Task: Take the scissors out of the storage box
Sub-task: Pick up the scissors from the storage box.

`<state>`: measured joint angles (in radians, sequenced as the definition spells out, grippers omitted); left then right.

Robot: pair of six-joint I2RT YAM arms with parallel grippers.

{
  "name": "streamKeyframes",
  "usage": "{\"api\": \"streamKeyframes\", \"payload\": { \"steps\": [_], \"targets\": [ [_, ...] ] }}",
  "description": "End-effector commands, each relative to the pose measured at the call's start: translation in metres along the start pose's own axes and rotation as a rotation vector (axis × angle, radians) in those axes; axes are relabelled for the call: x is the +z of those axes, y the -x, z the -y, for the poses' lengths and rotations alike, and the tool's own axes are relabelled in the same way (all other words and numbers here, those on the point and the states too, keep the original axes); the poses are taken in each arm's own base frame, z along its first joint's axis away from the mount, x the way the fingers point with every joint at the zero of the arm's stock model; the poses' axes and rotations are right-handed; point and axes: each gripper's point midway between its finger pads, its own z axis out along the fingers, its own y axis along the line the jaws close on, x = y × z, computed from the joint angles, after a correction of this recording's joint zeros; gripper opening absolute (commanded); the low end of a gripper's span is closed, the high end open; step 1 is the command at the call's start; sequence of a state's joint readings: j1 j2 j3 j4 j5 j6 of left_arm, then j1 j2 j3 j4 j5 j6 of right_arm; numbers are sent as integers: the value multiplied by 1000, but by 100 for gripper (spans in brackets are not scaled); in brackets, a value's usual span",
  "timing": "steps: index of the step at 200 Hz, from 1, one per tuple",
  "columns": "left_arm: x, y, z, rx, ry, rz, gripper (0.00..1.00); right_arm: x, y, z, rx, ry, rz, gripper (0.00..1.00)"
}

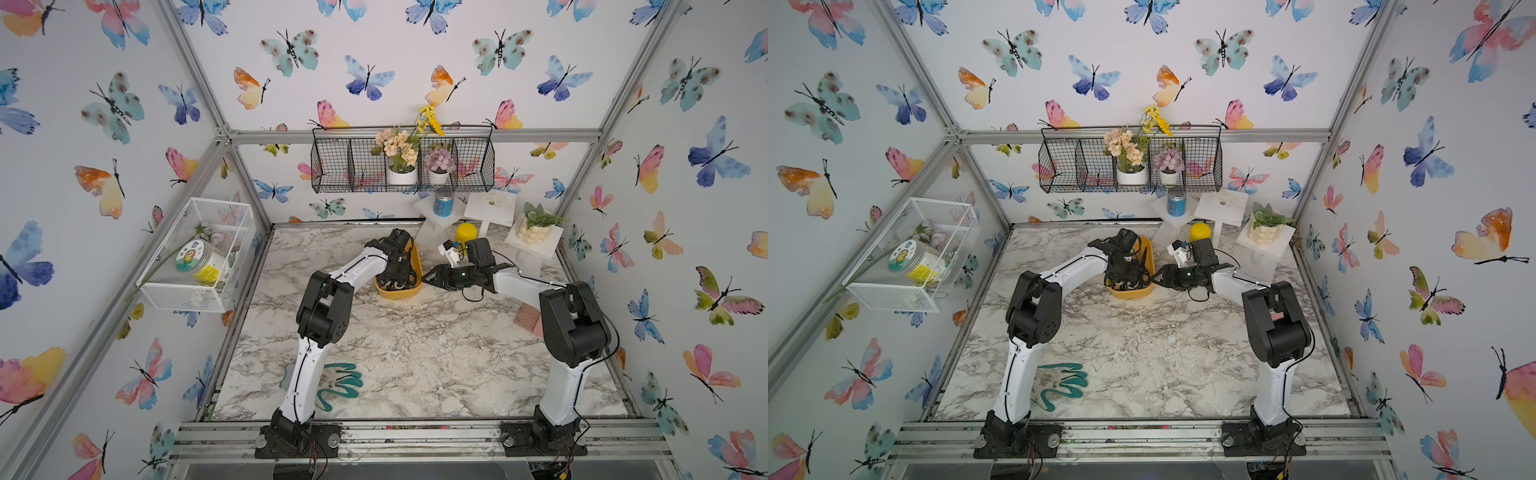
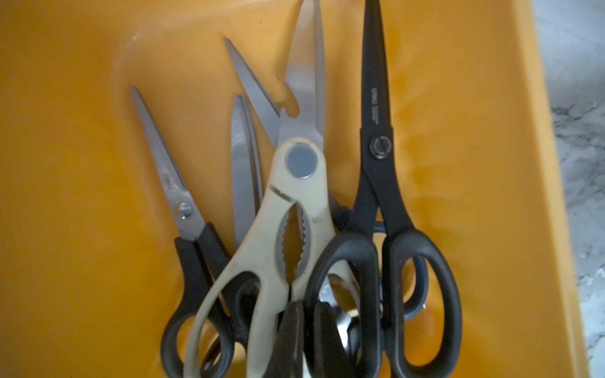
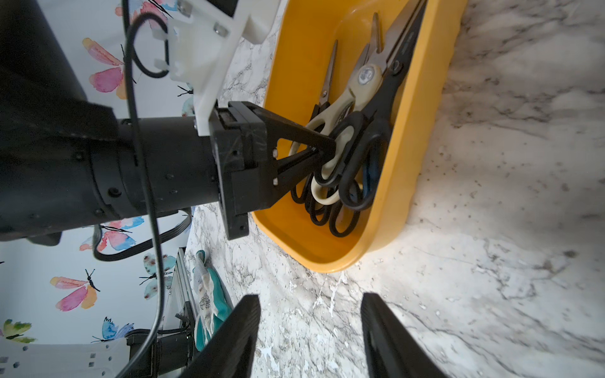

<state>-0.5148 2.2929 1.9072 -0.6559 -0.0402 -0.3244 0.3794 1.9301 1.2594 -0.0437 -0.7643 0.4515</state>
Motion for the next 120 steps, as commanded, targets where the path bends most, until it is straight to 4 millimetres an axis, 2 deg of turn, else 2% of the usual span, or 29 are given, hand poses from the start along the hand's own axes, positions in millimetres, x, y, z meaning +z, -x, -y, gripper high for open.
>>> {"api": "streamKeyframes", "payload": {
  "steps": [1, 20, 38, 58, 85, 108, 118, 120],
  "targets": [
    [11, -18, -23, 4, 86, -59, 0, -2, 2, -6, -26, 11, -1, 55],
    [-10, 5, -16, -12, 44, 20, 0, -2, 5, -7, -34, 8, -2, 55],
    [-40, 30, -8, -27, 4, 123, 0, -3, 7, -8, -42, 5, 1, 55],
    [-69, 48, -2, -45, -34, 208, 0, -4, 10, -10, -50, 1, 6, 55],
    [-89, 51, 2, -54, -72, 244, 0, -7, 17, -16, -70, 8, 25, 55],
    [-99, 42, 9, -55, -132, 228, 0, -12, 28, -27, -99, 25, 62, 58],
    [-97, 34, 13, -61, -164, 209, 0, -15, 34, -34, -112, 43, 83, 59],
    [-107, 36, 15, -62, -177, 225, 0, -16, 35, -35, -114, 48, 87, 60]
  ]
}}
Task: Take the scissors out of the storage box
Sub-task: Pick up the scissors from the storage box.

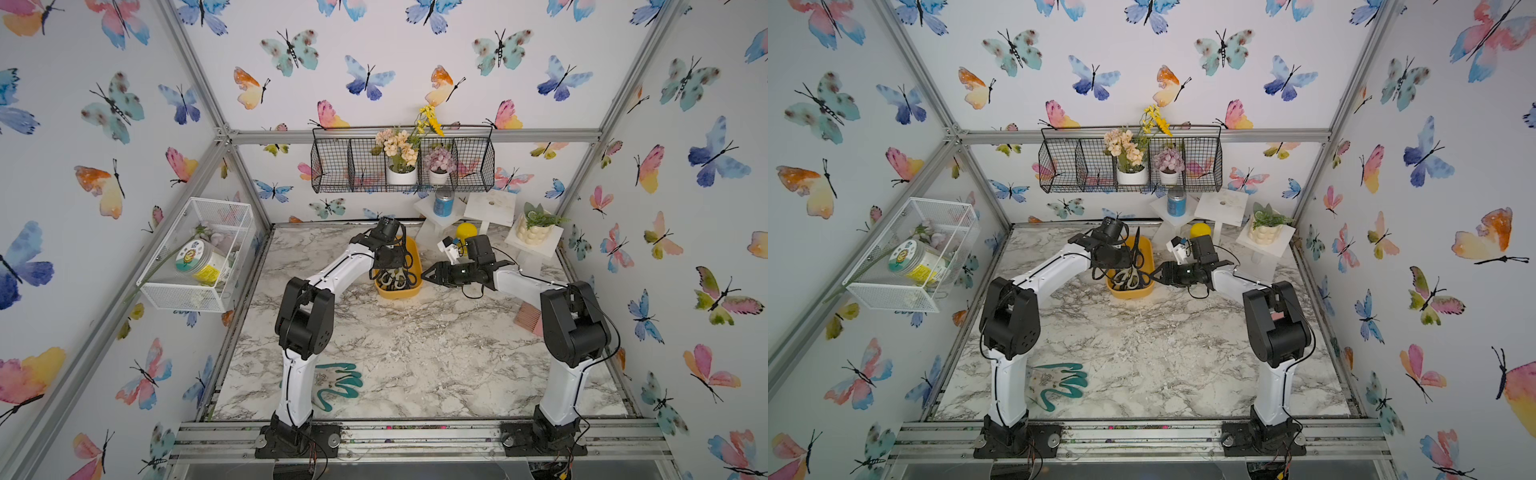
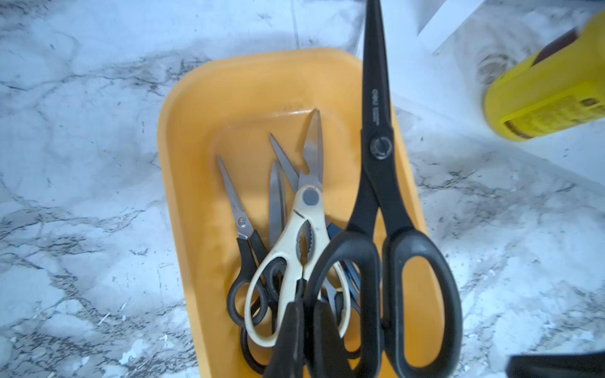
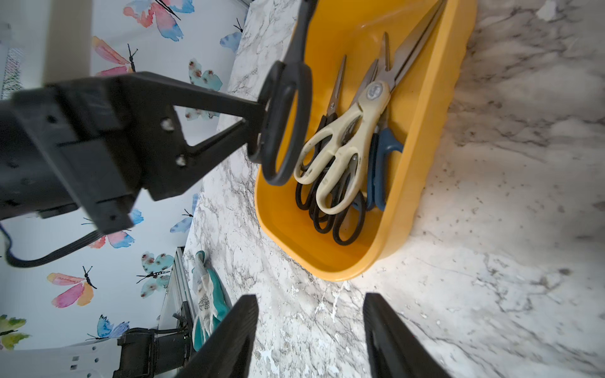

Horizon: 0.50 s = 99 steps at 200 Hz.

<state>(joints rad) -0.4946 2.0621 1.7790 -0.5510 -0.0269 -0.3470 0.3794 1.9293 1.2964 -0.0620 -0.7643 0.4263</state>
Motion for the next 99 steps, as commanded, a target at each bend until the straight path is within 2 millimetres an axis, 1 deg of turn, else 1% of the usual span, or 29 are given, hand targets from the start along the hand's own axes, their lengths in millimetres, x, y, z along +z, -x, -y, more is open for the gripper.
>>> {"api": "streamKeyframes", "payload": {
  "steps": [1, 24, 42, 74, 99],
  "targets": [
    [-27, 5, 17, -23, -103, 33, 0, -13, 26, -27, -75, 42, 77, 60],
    [-41, -1, 30, -50, -177, 38, 0, -16, 38, -42, -83, 97, 119, 62],
    [-49, -2, 39, -53, -209, 47, 0, -15, 43, -47, -80, 125, 128, 63],
    [-53, -3, 53, -37, -236, 48, 0, -12, 47, -54, -92, 151, 134, 64],
    [-55, -5, 63, -30, -255, 44, 0, -9, 47, -56, -93, 154, 131, 64]
  ]
}}
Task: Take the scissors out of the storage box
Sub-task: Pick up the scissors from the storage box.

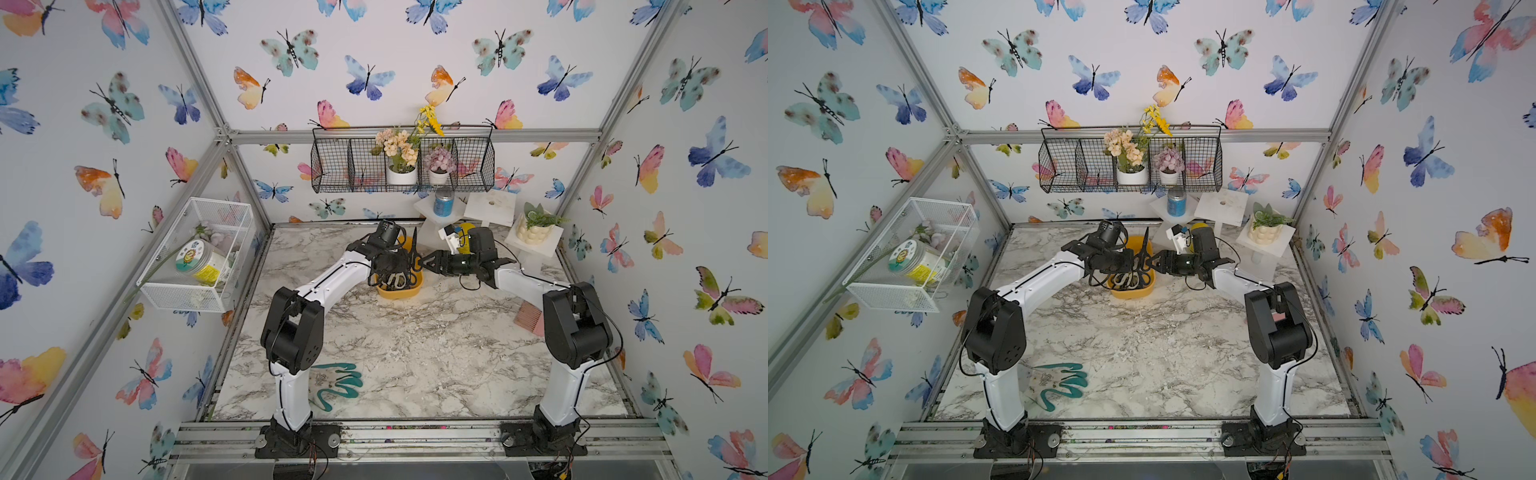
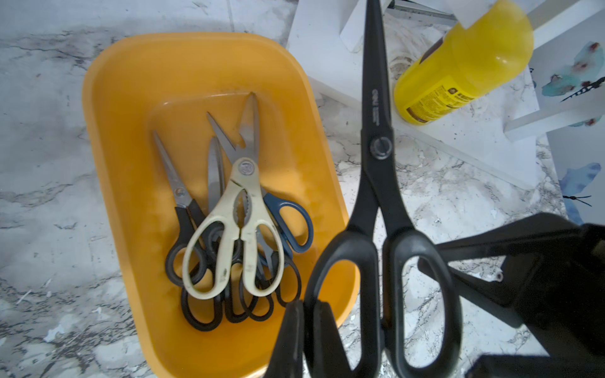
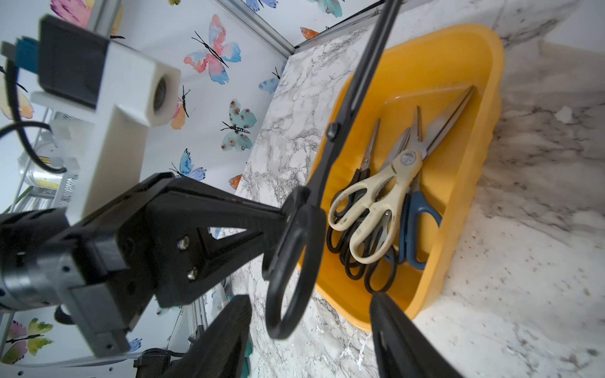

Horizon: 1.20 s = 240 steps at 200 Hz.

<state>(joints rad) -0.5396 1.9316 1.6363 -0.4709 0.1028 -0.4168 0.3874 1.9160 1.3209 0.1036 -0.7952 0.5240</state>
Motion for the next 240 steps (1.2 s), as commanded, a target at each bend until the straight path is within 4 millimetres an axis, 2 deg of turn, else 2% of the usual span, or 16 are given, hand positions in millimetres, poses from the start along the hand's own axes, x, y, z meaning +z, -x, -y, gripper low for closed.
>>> {"api": "streamKeyframes", "payload": {
  "steps": [1, 41, 114, 152, 176, 200, 240],
  "targets": [
    [-19, 13, 27, 7, -86, 46, 0, 0, 12, -23, -42, 63, 19, 64],
    [-20, 8, 43, 15, -115, 40, 0, 5, 10, -20, -19, 66, 9, 61],
    [-19, 5, 51, 4, -132, 46, 0, 11, -8, -3, 70, 29, -48, 32],
    [-20, 5, 55, 12, -142, 44, 0, 10, -18, 7, 108, -16, -66, 23],
    [-20, 1, 57, 11, -151, 32, 7, 8, -24, 11, 119, -40, -77, 19],
    [-24, -2, 56, 2, -156, 28, 28, 6, -31, 15, 124, -60, -90, 17],
    [-38, 4, 54, -21, -172, 53, 36, -11, -44, 29, 145, -108, -103, 16]
  ]
}}
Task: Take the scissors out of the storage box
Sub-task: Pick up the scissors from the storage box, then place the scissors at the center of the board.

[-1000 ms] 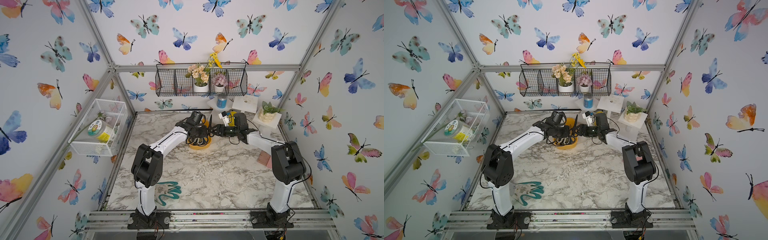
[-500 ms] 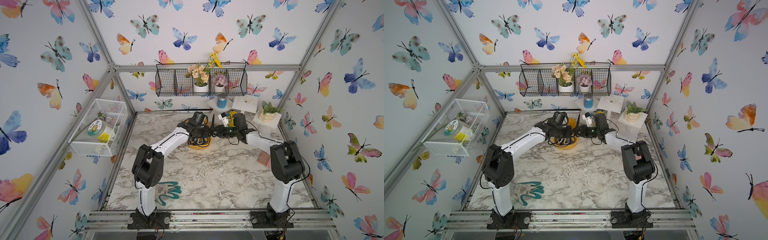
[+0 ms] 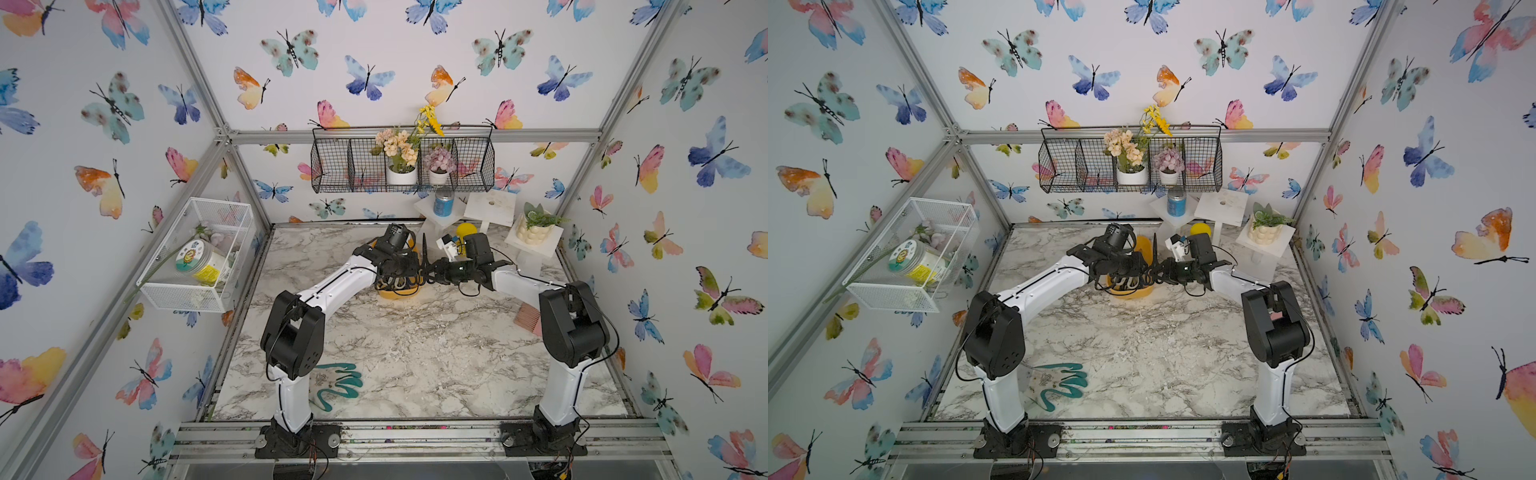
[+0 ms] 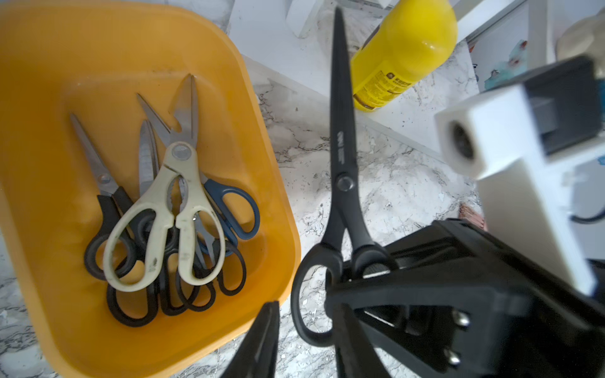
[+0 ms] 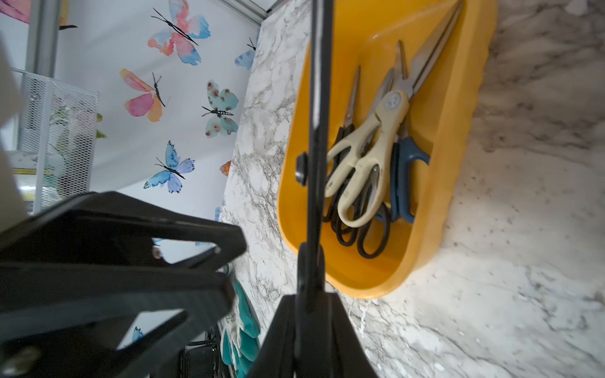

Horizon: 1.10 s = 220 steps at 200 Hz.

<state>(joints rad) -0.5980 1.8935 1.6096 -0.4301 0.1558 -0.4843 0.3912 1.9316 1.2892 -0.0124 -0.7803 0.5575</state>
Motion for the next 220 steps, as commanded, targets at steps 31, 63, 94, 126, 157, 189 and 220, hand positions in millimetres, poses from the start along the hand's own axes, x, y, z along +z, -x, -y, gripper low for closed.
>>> {"api": "streamKeyframes", "payload": {
  "steps": [31, 63, 94, 126, 157, 189, 220],
  "targets": [
    [-31, 18, -2, -30, -46, 61, 37, -36, -25, 31, 19, -118, -27, 16],
    [-37, 18, -33, -42, 22, 76, 38, -53, -61, 72, 92, -190, -86, 16],
    [-40, 16, -53, -39, 76, 85, 39, -59, -88, 95, 133, -215, -116, 16],
    [-38, 15, -58, -44, 82, 79, 39, -55, -101, 104, 142, -213, -138, 17],
    [-37, 14, -58, -44, 81, 77, 39, -53, -108, 114, 155, -241, -155, 21],
    [-36, 13, -62, -40, 96, 74, 39, -53, -114, 126, 169, -284, -174, 25],
    [-30, 11, -66, -31, 110, 64, 39, -55, -117, 131, 169, -318, -184, 34]
  ]
}}
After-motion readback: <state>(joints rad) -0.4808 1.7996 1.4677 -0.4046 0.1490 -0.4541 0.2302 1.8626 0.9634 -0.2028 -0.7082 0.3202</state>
